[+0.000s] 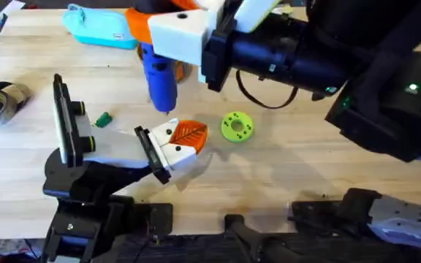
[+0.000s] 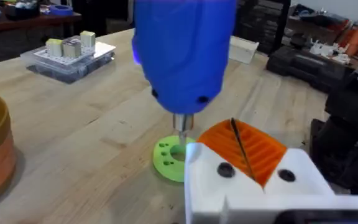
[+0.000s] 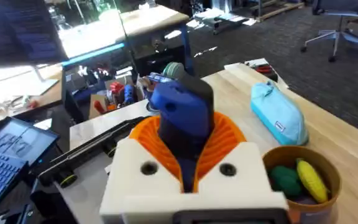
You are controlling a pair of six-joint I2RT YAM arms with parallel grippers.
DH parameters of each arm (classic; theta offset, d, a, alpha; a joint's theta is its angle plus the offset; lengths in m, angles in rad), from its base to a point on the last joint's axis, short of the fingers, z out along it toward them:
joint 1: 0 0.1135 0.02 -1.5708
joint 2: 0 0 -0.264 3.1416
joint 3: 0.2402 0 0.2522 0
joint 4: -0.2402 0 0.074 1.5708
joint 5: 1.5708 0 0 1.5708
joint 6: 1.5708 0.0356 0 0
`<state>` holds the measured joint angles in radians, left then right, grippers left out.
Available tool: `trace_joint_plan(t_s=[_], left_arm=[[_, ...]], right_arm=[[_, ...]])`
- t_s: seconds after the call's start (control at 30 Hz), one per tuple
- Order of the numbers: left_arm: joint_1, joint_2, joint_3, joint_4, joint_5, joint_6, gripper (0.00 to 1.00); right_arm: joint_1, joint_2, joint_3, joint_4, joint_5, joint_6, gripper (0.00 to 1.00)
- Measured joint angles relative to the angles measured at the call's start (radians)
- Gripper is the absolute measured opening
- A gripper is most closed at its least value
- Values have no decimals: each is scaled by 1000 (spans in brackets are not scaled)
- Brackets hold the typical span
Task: Pick up the gripper from the table and insert it into the empty holder that is missing its gripper. Then pick up a screw, insert it into the mounting hole, and use the screwdriver to tighten it. Finally, clean up the table by picking up the vegetable and placing it into the bucket.
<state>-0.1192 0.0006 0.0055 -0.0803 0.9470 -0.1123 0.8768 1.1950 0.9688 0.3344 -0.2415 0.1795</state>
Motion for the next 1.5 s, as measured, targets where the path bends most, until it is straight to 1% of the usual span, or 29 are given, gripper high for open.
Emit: trace_joint_plan(t_s=[0.33, 0.8, 1.5], left_arm=[[0, 0, 0, 0, 0, 0, 15], [0, 0, 0, 0, 0, 0, 15], [0, 0, 0, 0, 0, 0, 15]], right_arm=[[0, 0, 0, -1, -72, 12, 58], [0, 0, 0, -2, -134, 16, 51], [-1, 0, 0, -3, -146, 11, 42]])
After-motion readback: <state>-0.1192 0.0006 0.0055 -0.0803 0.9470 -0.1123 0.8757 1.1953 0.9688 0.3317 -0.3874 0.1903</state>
